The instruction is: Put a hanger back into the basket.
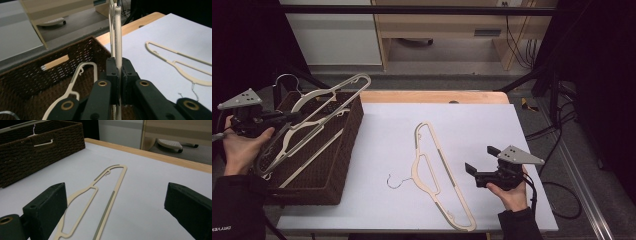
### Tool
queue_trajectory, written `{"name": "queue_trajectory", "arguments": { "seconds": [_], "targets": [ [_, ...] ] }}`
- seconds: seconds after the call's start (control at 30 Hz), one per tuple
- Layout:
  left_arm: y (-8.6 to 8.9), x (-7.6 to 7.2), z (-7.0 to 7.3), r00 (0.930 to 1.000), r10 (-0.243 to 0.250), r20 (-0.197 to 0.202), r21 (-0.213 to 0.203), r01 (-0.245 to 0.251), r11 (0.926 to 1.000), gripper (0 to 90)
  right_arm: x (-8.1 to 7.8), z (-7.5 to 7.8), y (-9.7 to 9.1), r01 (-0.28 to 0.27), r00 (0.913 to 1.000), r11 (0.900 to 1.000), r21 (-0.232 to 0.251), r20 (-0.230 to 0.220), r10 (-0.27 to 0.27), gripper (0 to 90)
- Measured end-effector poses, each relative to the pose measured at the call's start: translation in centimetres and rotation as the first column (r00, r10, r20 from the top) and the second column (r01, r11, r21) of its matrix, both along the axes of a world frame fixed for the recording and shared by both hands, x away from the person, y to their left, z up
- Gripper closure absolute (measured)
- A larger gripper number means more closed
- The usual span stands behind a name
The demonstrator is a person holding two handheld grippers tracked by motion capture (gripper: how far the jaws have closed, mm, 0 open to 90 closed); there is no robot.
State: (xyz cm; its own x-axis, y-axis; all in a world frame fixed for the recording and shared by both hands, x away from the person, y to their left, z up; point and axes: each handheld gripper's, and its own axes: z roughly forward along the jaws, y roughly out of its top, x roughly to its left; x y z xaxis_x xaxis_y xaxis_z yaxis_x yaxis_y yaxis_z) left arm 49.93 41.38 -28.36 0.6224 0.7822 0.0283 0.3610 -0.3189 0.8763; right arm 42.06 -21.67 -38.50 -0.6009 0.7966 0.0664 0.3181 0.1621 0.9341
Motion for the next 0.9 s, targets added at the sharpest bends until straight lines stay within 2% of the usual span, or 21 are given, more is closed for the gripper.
{"name": "queue_trajectory", "arguments": {
  "seconds": [0.23,0.3,0.47,0.57,0.63,0.9],
  "targets": [
    [2.3,-0.2,-1.5,0.999,0.035,-0.028,0.004,-0.034,0.9994,86.6,0.0,-0.1,0.1,-0.001,1.0,1.0,-0.009,-0.006,0.001,4.8],
    [2.8,-0.3,-1.8,0.9985,0.041,-0.037,-0.002,-0.041,0.9991,86.6,0.1,-0.1,0.1,-0.002,1.0,1.0,-0.008,-0.007,0.002,4.8],
    [3.7,-0.7,-2.5,0.9973,0.053,-0.05,0.014,-0.053,0.9985,86.6,0.1,-0.1,0.2,-0.002,1.0,1.0,-0.008,-0.006,0.002,4.8],
    [3.9,-0.8,-3.2,0.9957,0.061,-0.07,0.041,-0.058,0.9974,86.6,0.1,-0.2,0.1,-0.006,1.0,0.9999,-0.012,-0.006,0.006,4.8],
    [4.0,-0.8,-3.8,0.9942,0.063,-0.088,0.044,-0.059,0.9973,86.6,0.1,-0.2,0.2,-0.002,1.0,1.0,-0.009,-0.007,0.001,4.8],
    [3.3,-0.6,-6.8,0.9842,0.092,-0.151,0.024,-0.089,0.9957,86.5,0.0,-0.2,0.3,-0.003,1.0,0.9999,-0.013,-0.007,0.003,4.9]
  ]
}}
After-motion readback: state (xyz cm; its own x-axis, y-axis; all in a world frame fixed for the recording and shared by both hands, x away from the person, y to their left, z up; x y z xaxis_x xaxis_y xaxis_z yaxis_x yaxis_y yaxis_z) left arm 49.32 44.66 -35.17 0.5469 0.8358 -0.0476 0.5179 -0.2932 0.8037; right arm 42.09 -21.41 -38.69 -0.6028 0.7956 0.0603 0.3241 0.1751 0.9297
